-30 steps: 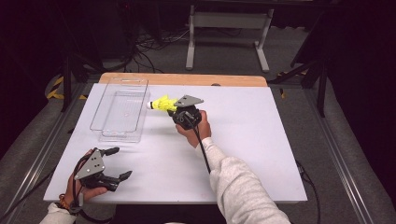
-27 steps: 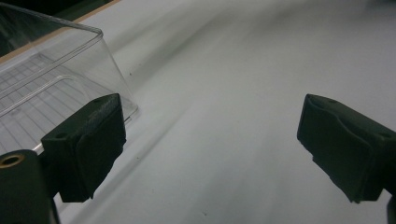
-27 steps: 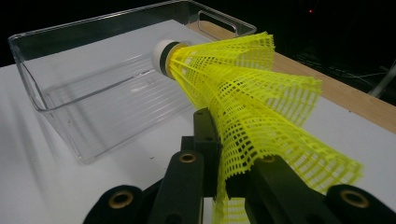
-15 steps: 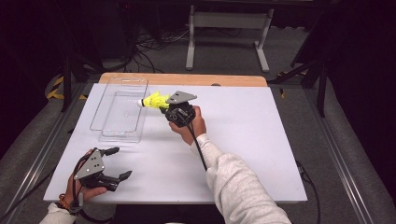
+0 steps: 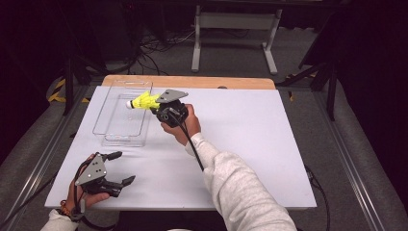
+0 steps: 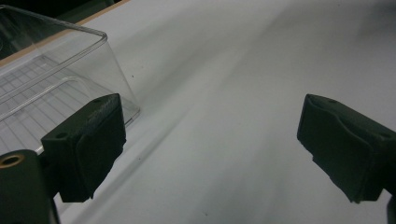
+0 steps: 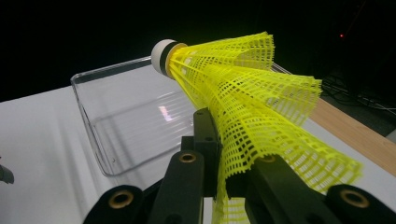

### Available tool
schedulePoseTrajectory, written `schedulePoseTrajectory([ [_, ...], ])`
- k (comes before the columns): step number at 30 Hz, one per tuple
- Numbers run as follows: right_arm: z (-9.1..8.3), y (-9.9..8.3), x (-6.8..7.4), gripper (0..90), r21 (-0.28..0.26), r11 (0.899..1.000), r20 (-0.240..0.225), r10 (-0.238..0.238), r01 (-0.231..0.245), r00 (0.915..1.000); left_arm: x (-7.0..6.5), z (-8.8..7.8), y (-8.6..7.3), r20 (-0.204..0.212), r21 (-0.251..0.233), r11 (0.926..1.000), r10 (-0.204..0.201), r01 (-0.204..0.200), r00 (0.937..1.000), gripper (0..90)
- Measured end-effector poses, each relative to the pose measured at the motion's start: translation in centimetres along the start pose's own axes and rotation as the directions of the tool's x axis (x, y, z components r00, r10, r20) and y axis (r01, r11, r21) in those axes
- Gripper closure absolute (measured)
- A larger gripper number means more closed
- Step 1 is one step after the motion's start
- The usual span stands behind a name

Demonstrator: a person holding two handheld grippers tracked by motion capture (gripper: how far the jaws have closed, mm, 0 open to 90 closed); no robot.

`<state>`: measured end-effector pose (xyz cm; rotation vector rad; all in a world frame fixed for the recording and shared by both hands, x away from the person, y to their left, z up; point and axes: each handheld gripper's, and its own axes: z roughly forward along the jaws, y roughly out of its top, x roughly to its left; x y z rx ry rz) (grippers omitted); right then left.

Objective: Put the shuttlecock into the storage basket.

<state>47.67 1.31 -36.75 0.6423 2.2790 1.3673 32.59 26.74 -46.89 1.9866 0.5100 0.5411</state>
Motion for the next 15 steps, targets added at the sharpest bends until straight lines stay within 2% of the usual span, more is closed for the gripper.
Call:
schedulePoseTrajectory([
  [4, 1.0, 0.5, 0.6, 87.3, 0.008, 1.0, -0.015, -0.018, 0.018, 0.9997, 0.0, -0.1, 0.0, 0.003, -0.002, 1.0, 0.002, -0.002, 1.0, 9.0],
  [15, 3.2, 0.5, 2.2, 87.3, 0.042, 0.999, -0.059, -0.028, 0.03, 0.9979, -0.1, 0.0, 0.0, 0.007, 0.002, 1.0, 0.009, -0.009, 0.9999, 8.9],
])
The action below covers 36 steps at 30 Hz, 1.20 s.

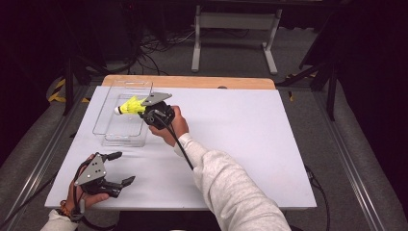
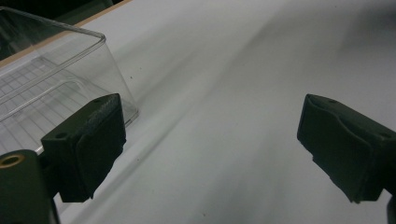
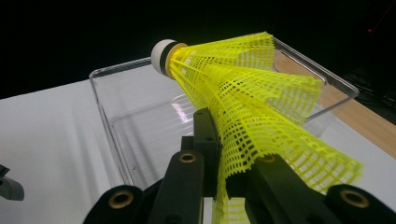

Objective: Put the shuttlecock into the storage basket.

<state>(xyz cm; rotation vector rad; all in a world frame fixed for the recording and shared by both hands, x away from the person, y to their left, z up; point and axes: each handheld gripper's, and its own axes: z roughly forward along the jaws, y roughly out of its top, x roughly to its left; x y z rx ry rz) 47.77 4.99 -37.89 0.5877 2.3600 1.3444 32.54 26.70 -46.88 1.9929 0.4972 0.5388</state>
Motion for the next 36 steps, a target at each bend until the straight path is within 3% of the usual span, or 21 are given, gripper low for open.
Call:
schedulePoseTrajectory([
  [8, 1.3, 0.6, 0.7, 87.3, 0.016, 1.0, -0.024, -0.018, 0.018, 0.9996, -0.1, -0.1, 0.0, 0.002, -0.008, 0.9999, -0.008, 0.008, 1.0, 9.0],
  [18, 2.9, 0.8, 1.3, 87.3, 0.041, 0.999, -0.07, -0.007, 0.009, 0.9975, -0.1, -0.1, 0.0, 0.005, -0.003, 1.0, -0.001, 0.001, 1.0, 8.9],
  [24, 3.9, 1.0, 1.7, 87.2, 0.059, 0.998, -0.091, -0.011, 0.017, 0.9958, 0.0, -0.3, -0.1, 0.002, -0.017, 0.9997, -0.019, 0.019, 0.9998, 8.9],
  [29, 5.0, 1.2, 2.1, 87.1, 0.078, 0.996, -0.095, -0.033, 0.04, 0.9949, 0.0, -0.4, -0.1, 0.002, -0.02, 0.9996, -0.018, 0.018, 0.9998, 8.9],
  [36, 6.4, 0.3, 1.8, 87.0, 0.106, 0.994, -0.097, -0.019, 0.029, 0.9951, -0.1, -0.4, -0.1, 0.004, -0.011, 0.9999, -0.009, 0.009, 1.0, 8.9],
])
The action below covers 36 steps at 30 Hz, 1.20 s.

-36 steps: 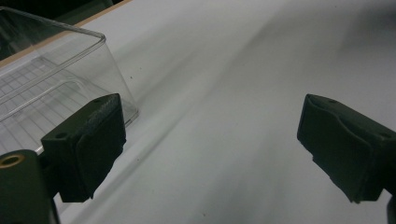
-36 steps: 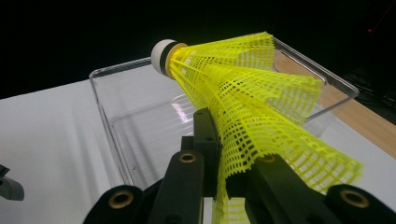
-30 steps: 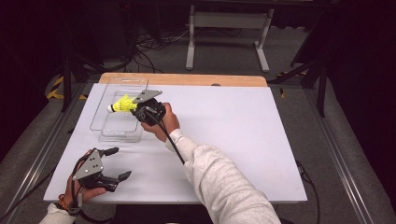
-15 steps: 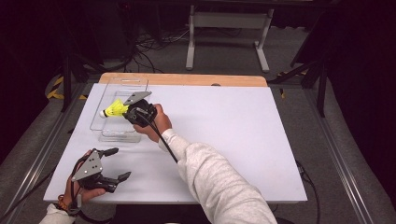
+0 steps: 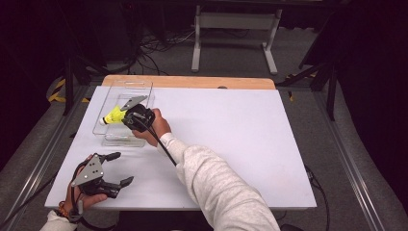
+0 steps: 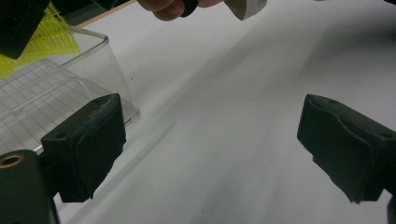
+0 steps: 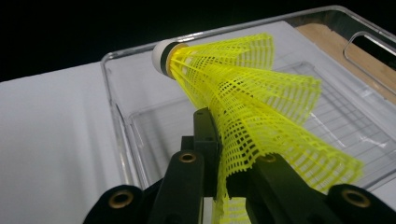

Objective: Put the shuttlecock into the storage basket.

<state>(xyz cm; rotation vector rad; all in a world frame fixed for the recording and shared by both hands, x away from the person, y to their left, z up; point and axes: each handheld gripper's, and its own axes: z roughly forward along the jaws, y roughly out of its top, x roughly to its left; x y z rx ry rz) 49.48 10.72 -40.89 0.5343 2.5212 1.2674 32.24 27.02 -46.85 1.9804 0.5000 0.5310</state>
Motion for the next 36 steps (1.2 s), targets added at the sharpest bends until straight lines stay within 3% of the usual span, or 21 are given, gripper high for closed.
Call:
schedulePoseTrajectory([
  [7, 0.8, -0.7, -0.5, 86.8, 0.024, 1.0, -0.005, 0.011, -0.011, 0.9999, 0.0, 0.1, 0.0, 0.003, 0.0, 1.0, -0.005, 0.005, 1.0, 8.8],
  [19, 1.4, -0.9, -0.4, 86.3, 0.069, 0.997, -0.002, -0.023, 0.023, 0.9997, 0.0, 0.2, -0.1, 0.007, 0.005, 1.0, -0.007, 0.007, 0.9999, 8.8],
  [36, 1.7, -1.2, -0.5, 85.1, 0.08, 0.997, -0.003, -0.011, 0.011, 0.9999, 0.0, 0.3, -0.1, 0.01, 0.007, 0.9999, -0.01, 0.009, 0.9999, 8.8],
])
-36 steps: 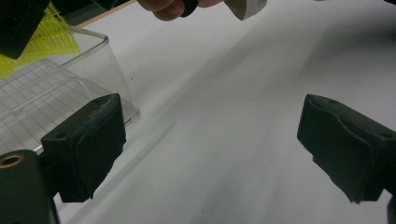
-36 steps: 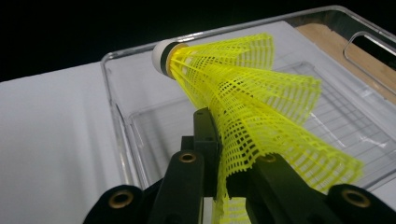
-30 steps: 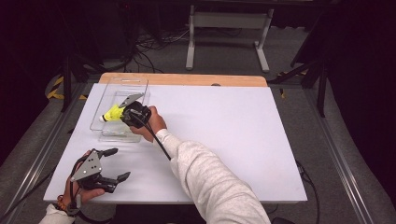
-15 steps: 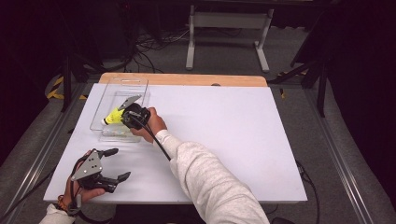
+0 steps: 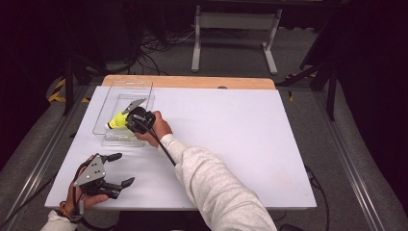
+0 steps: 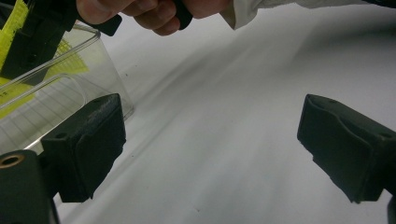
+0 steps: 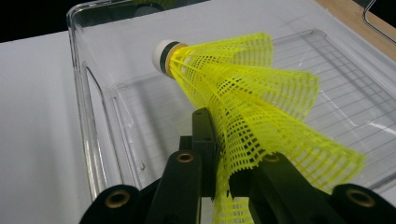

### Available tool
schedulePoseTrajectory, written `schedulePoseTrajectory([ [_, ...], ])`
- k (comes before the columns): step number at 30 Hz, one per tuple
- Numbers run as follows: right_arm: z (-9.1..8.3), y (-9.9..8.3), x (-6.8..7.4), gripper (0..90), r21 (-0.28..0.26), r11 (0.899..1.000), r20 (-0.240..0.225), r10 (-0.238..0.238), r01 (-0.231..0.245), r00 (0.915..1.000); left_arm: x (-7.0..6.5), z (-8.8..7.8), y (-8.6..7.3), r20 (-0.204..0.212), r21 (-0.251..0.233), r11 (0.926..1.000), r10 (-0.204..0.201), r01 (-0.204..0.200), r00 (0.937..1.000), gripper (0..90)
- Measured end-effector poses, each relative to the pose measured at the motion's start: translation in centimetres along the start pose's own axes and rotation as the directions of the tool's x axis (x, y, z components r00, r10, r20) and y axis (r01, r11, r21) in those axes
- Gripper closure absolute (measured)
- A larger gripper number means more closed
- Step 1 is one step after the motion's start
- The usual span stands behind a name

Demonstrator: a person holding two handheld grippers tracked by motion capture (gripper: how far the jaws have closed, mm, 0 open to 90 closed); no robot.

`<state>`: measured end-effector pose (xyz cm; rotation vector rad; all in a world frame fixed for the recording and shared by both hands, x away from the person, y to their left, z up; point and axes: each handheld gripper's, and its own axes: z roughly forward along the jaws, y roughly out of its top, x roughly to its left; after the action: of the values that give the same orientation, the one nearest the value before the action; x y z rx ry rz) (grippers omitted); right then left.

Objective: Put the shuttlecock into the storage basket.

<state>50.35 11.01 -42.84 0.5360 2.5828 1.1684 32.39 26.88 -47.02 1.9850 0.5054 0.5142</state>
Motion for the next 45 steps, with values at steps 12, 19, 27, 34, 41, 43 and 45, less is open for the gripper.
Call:
schedulePoseTrajectory([
  [12, 0.1, -0.3, -0.3, 84.1, 0.005, 1.0, -0.002, 0.015, -0.015, 0.9999, 0.0, -0.1, 0.0, 0.002, -0.004, 1.0, -0.002, 0.002, 1.0, 8.8],
  [19, -0.1, -0.1, -0.2, 64.1, 0.012, 1.0, 0.006, -0.001, 0.001, 1.0, 0.0, -0.1, 0.0, 0.002, -0.001, 1.0, -0.001, 0.001, 1.0, 8.8],
  [27, -1.1, -0.1, 0.2, 46.9, 0.004, 1.0, 0.012, -0.023, 0.023, 0.9997, 0.0, -0.1, 0.0, 0.002, -0.003, 1.0, -0.002, 0.002, 1.0, 8.8],
  [34, -3.2, 0.0, 0.3, 41.3, -0.036, 0.999, 0.05, -0.029, 0.031, 0.9983, 0.1, -0.1, 0.0, 0.001, -0.001, 1.0, 0.001, -0.001, 1.0, 8.8],
  [41, -5.0, -0.2, 0.6, 41.3, -0.05, 0.996, 0.097, -0.075, 0.08, 0.9925, 0.0, -0.1, 0.0, -0.001, 0.004, 1.0, 0.002, -0.002, 1.0, 8.8],
  [43, -5.4, -0.2, 0.6, 41.2, -0.059, 0.995, 0.1, -0.077, 0.083, 0.992, 0.1, -0.1, 0.0, -0.003, 0.005, 1.0, 0.003, -0.003, 1.0, 8.8],
  [45, -6.0, -0.4, 0.6, 40.9, -0.075, 0.993, 0.102, -0.078, 0.086, 0.9917, 0.1, -0.1, 0.0, -0.004, 0.006, 1.0, 0.003, -0.003, 1.0, 8.8],
])
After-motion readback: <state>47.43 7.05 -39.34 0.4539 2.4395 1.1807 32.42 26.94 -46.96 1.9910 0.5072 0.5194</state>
